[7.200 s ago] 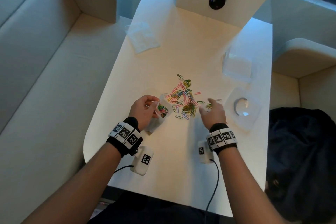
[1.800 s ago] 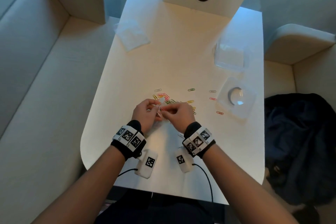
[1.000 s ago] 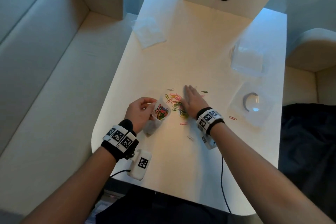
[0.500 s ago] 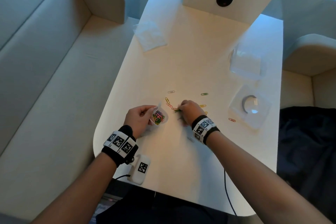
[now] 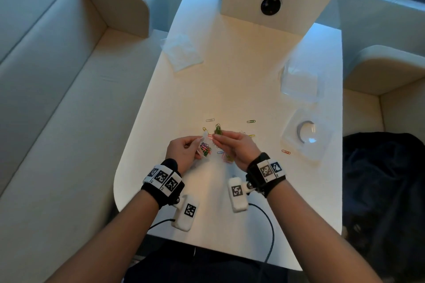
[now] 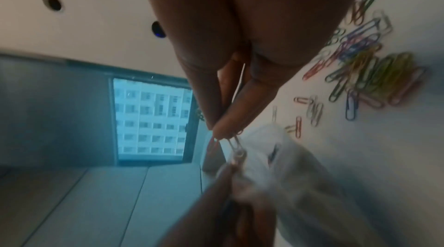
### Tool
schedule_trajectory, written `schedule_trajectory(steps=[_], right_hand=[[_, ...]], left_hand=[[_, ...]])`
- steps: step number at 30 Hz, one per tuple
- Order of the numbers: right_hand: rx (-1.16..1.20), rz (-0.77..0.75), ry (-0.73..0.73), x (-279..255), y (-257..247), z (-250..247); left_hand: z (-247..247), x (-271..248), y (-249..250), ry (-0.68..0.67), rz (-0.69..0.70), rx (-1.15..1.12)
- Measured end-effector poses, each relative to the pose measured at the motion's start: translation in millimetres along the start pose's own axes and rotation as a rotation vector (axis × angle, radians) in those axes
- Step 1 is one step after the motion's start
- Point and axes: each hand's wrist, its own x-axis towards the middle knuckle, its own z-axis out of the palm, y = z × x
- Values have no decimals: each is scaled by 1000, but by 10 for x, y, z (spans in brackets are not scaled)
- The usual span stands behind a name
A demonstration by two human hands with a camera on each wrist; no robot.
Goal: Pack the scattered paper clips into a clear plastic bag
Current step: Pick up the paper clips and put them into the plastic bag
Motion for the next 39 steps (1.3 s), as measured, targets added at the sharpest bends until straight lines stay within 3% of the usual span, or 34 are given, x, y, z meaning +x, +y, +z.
schedule_trajectory(steps=[3,6,8,11,13,15,16,19,23,27,31,34,39], right_hand=[[-219,-63,9,0,167,126],[-840,-227,17,13,193,179],[-1179,-334,-61,-17,101,259],[-1204,-384,-85,10,-82,343],[-1030,-398,-6,183,-186,307],[-1142,-470,95,480,-263,210],[-1304,-464,104,647,-270,149],[-1685,-235,-29,1035,-109,19],[-2065,-250,-195,1088,184,-82],[-2272,-331,-335,772,242,-254],[-2399,-345,-341,524,281,-554],[-2379,-302,-341,436,283,-726],[-2220,-500,-292,414,302,-849]], left_hand=[[25,9,28,-1,-1,-12],[4,24,28,5,-11,-20],[-44,24,14,6,-5,-41],[-129,37,-1,19,21,-30],[-186,41,4,36,19,-40],[-242,27,-2,45,-1,-60],[-265,17,-10,43,-9,-64],[-323,-12,-53,50,-13,-67],[-365,-31,-105,62,-8,-79],[-356,-10,-143,64,-19,-81],[-280,-16,-126,46,-25,-84],[-220,-54,-102,27,-36,-60],[-109,-73,-87,2,-43,-47]])
